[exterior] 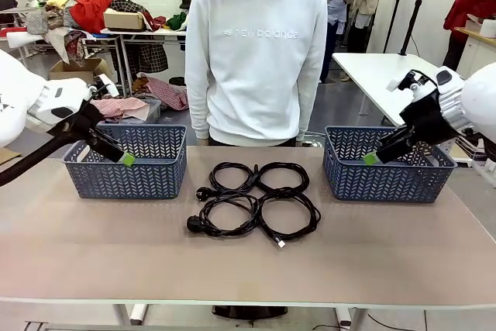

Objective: Organize the cables according to human instructions.
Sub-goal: Pick up a bundle of cables and place it in the basket indicated by the human.

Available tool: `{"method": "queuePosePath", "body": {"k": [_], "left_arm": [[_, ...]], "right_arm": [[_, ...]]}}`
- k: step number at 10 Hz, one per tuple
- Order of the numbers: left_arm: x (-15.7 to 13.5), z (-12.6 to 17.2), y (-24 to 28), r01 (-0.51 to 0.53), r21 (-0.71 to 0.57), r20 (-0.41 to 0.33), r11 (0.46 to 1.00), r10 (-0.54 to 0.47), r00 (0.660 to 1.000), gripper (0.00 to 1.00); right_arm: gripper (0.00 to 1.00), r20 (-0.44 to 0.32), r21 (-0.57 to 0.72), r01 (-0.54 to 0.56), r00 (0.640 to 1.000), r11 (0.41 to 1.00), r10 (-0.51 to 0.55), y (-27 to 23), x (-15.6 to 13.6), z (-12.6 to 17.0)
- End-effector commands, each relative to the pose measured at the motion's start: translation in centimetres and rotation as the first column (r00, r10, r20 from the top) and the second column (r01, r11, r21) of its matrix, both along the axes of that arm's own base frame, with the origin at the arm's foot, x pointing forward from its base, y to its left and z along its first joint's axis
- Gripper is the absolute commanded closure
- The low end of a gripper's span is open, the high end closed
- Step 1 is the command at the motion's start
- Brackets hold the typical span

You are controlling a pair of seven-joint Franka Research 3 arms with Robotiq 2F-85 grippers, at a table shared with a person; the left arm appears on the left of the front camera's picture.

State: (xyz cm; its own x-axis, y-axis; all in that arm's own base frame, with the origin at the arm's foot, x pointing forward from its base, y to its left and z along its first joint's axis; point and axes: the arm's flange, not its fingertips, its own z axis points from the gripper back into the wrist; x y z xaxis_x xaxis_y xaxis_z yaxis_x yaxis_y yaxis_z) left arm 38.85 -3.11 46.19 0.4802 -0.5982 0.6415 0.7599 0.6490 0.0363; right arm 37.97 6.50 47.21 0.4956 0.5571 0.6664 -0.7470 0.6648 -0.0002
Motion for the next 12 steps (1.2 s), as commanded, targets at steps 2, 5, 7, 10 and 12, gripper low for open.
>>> {"method": "queuePosePath", "body": {"k": [2, 5, 7, 10, 12], "left_arm": [[-0.01, 0.1, -0.43, 0.009, -0.004, 0.008, 1.0, -0.009, 1.0, 0.0], [-0.01, 0.1, -0.43, 0.009, -0.004, 0.008, 1.0, -0.009, 1.0, 0.0], [-0.01, 0.1, -0.43, 0.009, -0.004, 0.008, 1.0, -0.009, 1.0, 0.0], [-0.01, 0.1, -0.43, 0.009, -0.004, 0.008, 1.0, -0.009, 1.0, 0.0], [-0.01, 0.1, -0.43, 0.009, -0.004, 0.008, 1.0, -0.009, 1.0, 0.0]], "right_arm": [[0.0, 0.001, -0.002, -0.003, 1.0, 1.0, 0.003, 0.0, 0.02, -0.02], [0.0, 0.001, -0.002, -0.003, 1.0, 1.0, 0.003, 0.0, 0.02, -0.02], [0.0, 0.001, -0.002, -0.003, 1.0, 1.0, 0.003, 0.0, 0.02, -0.02], [0.0, 0.001, -0.002, -0.003, 1.0, 1.0, 0.003, 0.0, 0.02, -0.02], [0.0, 0.001, -0.002, -0.003, 1.0, 1.0, 0.003, 0.0, 0.02, -0.02]]}}
